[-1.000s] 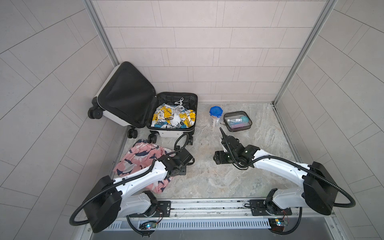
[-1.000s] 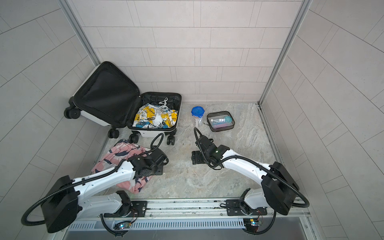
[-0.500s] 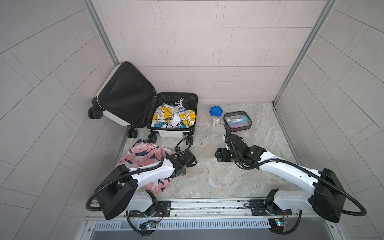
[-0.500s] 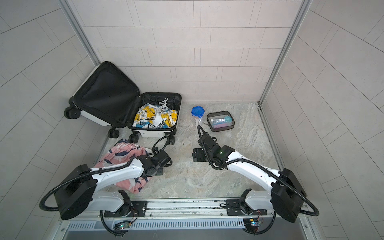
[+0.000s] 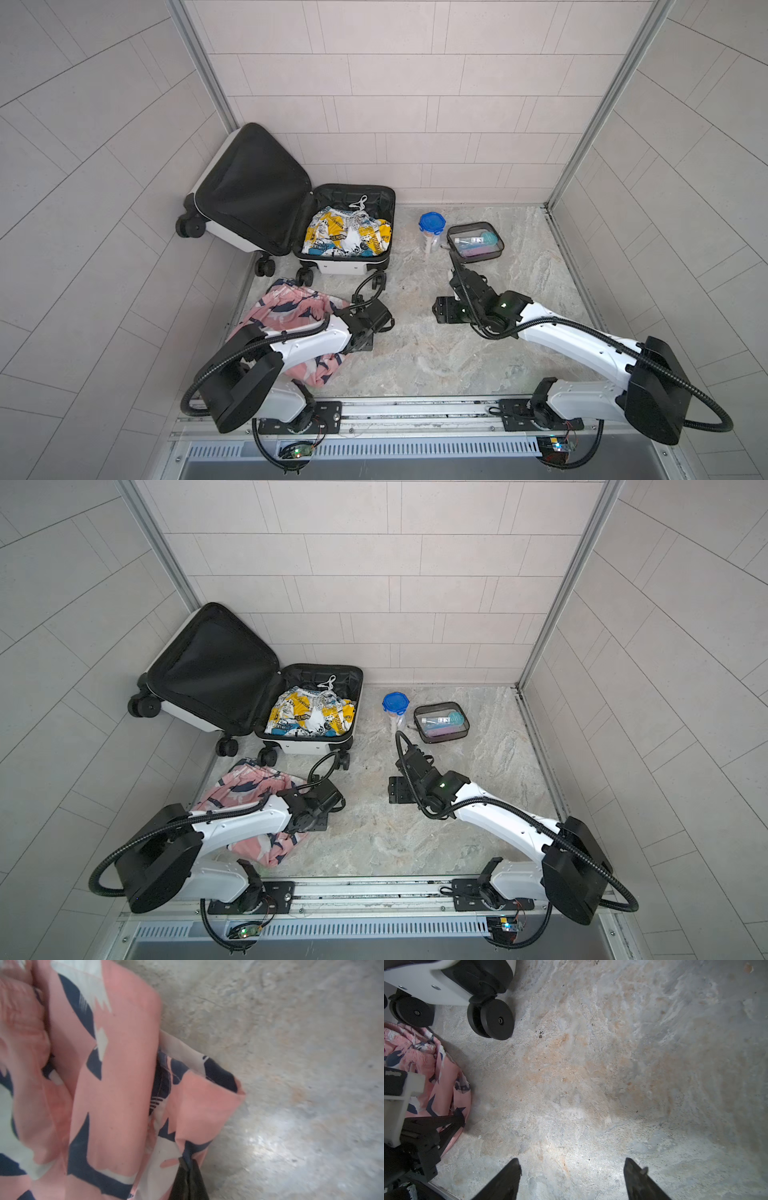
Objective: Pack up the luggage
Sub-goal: 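Move the left gripper down to the pink shorts while the right gripper withdraws, then grasp the pink shorts edge with the left gripper and drag it toward the right gripper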
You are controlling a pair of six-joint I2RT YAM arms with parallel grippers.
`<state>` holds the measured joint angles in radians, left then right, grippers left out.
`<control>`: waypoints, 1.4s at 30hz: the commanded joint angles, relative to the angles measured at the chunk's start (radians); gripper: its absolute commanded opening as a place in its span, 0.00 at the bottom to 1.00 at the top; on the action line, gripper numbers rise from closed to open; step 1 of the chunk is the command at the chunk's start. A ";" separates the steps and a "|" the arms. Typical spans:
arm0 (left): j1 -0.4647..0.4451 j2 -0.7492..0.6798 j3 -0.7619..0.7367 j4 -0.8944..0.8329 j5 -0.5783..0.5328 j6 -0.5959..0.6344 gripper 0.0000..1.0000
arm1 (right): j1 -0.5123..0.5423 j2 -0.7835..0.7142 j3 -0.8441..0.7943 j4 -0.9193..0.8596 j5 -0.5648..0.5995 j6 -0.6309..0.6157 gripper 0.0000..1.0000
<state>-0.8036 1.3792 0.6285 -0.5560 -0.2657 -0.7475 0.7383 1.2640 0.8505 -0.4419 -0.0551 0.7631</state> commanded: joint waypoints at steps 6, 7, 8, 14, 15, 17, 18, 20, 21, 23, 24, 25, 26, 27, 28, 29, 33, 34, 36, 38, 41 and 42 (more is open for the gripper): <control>-0.123 0.005 0.138 0.043 0.166 0.082 0.00 | -0.029 -0.019 -0.006 -0.052 0.046 0.018 0.79; -0.141 0.015 0.156 0.054 0.184 0.084 0.00 | -0.034 -0.020 -0.007 -0.054 0.045 0.018 0.79; -0.157 0.026 0.173 0.068 0.201 0.088 0.00 | -0.040 -0.023 -0.011 -0.057 0.044 0.016 0.79; -0.216 0.101 0.260 0.180 0.310 0.084 0.00 | -0.088 -0.047 -0.025 -0.093 0.029 0.006 0.79; -0.218 0.115 0.273 0.200 0.326 0.082 0.00 | -0.099 -0.051 -0.026 -0.100 0.024 0.002 0.79; -0.224 0.150 0.301 0.254 0.364 0.082 0.00 | -0.121 -0.067 -0.032 -0.115 0.017 -0.010 0.79; -0.226 0.168 0.319 0.277 0.381 0.082 0.00 | -0.131 -0.078 -0.036 -0.123 0.013 -0.013 0.79; -0.229 0.219 0.368 0.317 0.410 0.082 0.00 | -0.162 -0.105 -0.049 -0.141 0.001 -0.025 0.80; -0.230 0.240 0.390 0.337 0.424 0.080 0.00 | -0.179 -0.117 -0.053 -0.151 -0.004 -0.030 0.80; -0.234 0.295 0.440 0.374 0.446 0.079 0.00 | -0.226 -0.153 -0.067 -0.169 -0.027 -0.040 0.80; -0.235 0.319 0.464 0.395 0.461 0.077 0.00 | -0.252 -0.170 -0.075 -0.179 -0.041 -0.046 0.80; -0.235 0.347 0.494 0.414 0.478 0.077 0.00 | -0.272 -0.188 -0.082 -0.186 -0.052 -0.052 0.80; -0.238 0.376 0.526 0.423 0.487 0.076 0.00 | -0.292 -0.207 -0.090 -0.195 -0.059 -0.059 0.81; -0.240 0.398 0.551 0.429 0.492 0.076 0.00 | -0.309 -0.222 -0.095 -0.206 -0.063 -0.068 0.81; -0.244 0.424 0.583 0.436 0.494 0.075 0.00 | -0.325 -0.242 -0.098 -0.217 -0.064 -0.078 0.82; -0.247 0.448 0.620 0.440 0.494 0.076 0.00 | -0.339 -0.260 -0.101 -0.226 -0.064 -0.089 0.83; -0.262 0.524 0.730 0.435 0.489 0.081 0.14 | -0.384 -0.315 -0.126 -0.237 -0.060 -0.104 0.84; -0.265 0.532 0.747 0.430 0.486 0.084 0.29 | -0.395 -0.327 -0.134 -0.238 -0.064 -0.105 0.84; -0.270 0.533 0.758 0.417 0.463 0.091 0.50 | -0.413 -0.346 -0.142 -0.245 -0.067 -0.105 0.84; -0.270 0.512 0.745 0.418 0.452 0.103 0.57 | -0.426 -0.361 -0.148 -0.255 -0.068 -0.109 0.84; -0.271 0.459 0.704 0.418 0.414 0.116 0.58 | -0.440 -0.374 -0.160 -0.259 -0.069 -0.111 0.84; -0.271 0.437 0.690 0.418 0.401 0.120 0.58 | -0.442 -0.376 -0.163 -0.257 -0.072 -0.111 0.84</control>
<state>-1.0687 1.8954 1.3437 -0.1452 0.1844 -0.6521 0.3058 0.9058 0.6994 -0.6708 -0.1253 0.6655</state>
